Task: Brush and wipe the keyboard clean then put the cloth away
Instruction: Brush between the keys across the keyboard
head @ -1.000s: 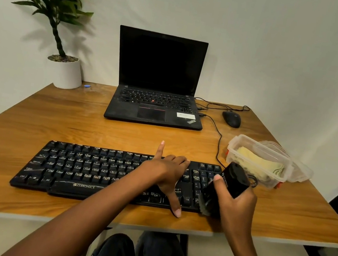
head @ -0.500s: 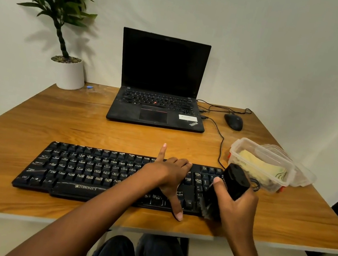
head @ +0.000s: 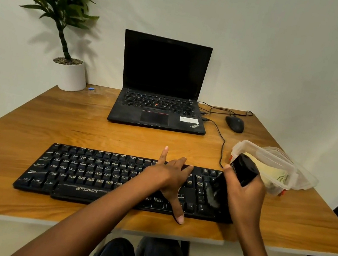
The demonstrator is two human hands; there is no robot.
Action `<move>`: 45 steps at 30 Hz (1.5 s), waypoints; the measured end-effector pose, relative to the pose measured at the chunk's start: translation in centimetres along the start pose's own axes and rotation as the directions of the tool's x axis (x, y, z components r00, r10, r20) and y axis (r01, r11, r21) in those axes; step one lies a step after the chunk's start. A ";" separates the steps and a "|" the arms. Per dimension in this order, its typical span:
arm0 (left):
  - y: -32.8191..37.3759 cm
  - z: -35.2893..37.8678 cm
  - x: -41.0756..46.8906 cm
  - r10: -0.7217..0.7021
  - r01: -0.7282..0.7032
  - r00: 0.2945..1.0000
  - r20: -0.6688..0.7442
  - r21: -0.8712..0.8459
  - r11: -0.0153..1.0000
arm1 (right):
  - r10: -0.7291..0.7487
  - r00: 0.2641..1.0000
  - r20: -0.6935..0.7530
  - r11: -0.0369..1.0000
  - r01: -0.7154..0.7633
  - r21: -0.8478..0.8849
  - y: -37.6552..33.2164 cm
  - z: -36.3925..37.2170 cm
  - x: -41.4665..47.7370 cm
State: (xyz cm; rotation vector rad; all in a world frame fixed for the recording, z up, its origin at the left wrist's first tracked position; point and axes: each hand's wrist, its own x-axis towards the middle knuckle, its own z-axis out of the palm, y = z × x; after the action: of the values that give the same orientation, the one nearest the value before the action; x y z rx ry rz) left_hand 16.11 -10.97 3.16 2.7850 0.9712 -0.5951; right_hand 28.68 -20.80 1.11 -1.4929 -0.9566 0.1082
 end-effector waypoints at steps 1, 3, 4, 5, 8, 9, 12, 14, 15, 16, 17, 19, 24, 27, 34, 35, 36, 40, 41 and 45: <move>0.0 0.0 0.0 0.000 0.000 1.000 -0.001 0.004 1.000 | 0.013 1.000 -0.006 1.000 -0.013 -0.008 -0.2 0.5 0.7; 0.0 0.0 0.1 0.011 -0.011 1.000 -0.016 0.015 1.000 | 0.025 0.999 0.019 0.995 -0.024 -0.092 -0.2 1.8 2.3; 0.0 0.0 0.2 0.015 -0.014 1.000 -0.025 0.017 1.000 | 0.027 0.999 0.039 0.992 -0.022 -0.125 -0.2 2.5 3.2; 0.0 0.0 0.2 0.017 -0.016 0.999 -0.032 0.015 1.000 | 0.023 0.998 0.059 0.988 -0.014 -0.151 -0.1 3.1 3.9; -0.2 0.2 0.1 0.020 -0.019 0.999 -0.047 0.005 1.000 | 0.006 0.990 0.140 0.973 0.026 -0.228 0.9 4.7 4.2; -0.2 0.2 0.0 0.017 -0.017 0.999 -0.048 0.001 1.000 | 0.004 0.986 0.164 0.964 0.040 -0.264 1.3 4.9 4.0; -0.3 0.2 0.0 0.015 -0.014 0.999 -0.052 0.006 1.000 | 0.042 0.982 0.183 0.940 0.023 -0.342 1.4 4.5 4.2; -0.2 0.1 0.0 0.015 -0.015 0.999 -0.046 0.017 1.000 | 0.006 0.987 0.161 0.931 0.054 -0.360 0.8 4.2 4.7; -0.1 0.1 0.0 0.014 -0.013 0.999 -0.043 0.021 1.000 | -0.028 0.988 0.154 0.931 0.081 -0.355 0.6 4.1 4.7; -0.1 0.1 0.0 0.011 -0.010 0.999 -0.044 0.019 1.000 | -0.051 0.986 0.159 0.934 0.103 -0.342 0.5 4.1 4.6; -0.2 0.1 0.0 0.009 -0.008 0.999 -0.043 0.011 1.000 | -0.058 0.983 0.176 0.936 0.115 -0.332 0.6 4.1 4.3; -0.2 0.1 0.0 0.009 -0.009 0.999 -0.038 0.000 1.000 | -0.049 0.984 0.173 0.932 0.107 -0.346 1.1 4.1 3.9; -0.2 0.1 -0.1 0.014 -0.014 0.999 -0.043 -0.004 1.000 | -0.120 0.979 0.164 0.943 0.164 -0.291 1.6 4.1 3.8; -0.3 0.0 -0.1 0.013 -0.013 0.999 -0.039 -0.010 1.000 | -0.078 0.984 0.159 0.939 0.126 -0.321 1.6 4.2 4.2; -0.4 0.2 0.0 0.014 -0.015 0.999 -0.036 -0.007 1.000 | -0.094 0.990 0.102 0.937 0.122 -0.327 1.6 4.1 3.8; -0.3 0.2 0.0 0.017 -0.016 0.999 -0.034 0.004 1.000 | -0.118 0.991 0.067 0.935 0.134 -0.329 1.6 4.0 3.8; -0.3 0.2 0.0 0.018 -0.018 0.999 -0.034 0.012 1.000 | -0.145 0.989 0.042 0.938 0.151 -0.311 1.5 3.9 3.6; -0.3 0.2 -0.1 0.025 -0.026 0.999 -0.047 -0.006 1.000 | -0.163 0.981 0.107 0.951 0.186 -0.248 1.3 3.7 1.5; -0.3 0.2 0.0 0.028 -0.029 0.998 -0.051 -0.006 1.000 | -0.135 0.984 0.115 0.953 0.160 -0.258 1.2 3.4 1.4; -0.3 0.1 -0.1 0.032 -0.032 0.999 -0.044 0.001 1.000 | -0.016 0.999 0.028 0.983 0.021 -0.183 0.7 2.5 2.1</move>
State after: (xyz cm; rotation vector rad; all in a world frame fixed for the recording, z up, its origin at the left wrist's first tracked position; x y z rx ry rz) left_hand 15.81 -10.77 3.06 2.8200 0.9336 -0.5316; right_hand 28.93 -17.47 0.99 -1.6550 -1.0236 0.0267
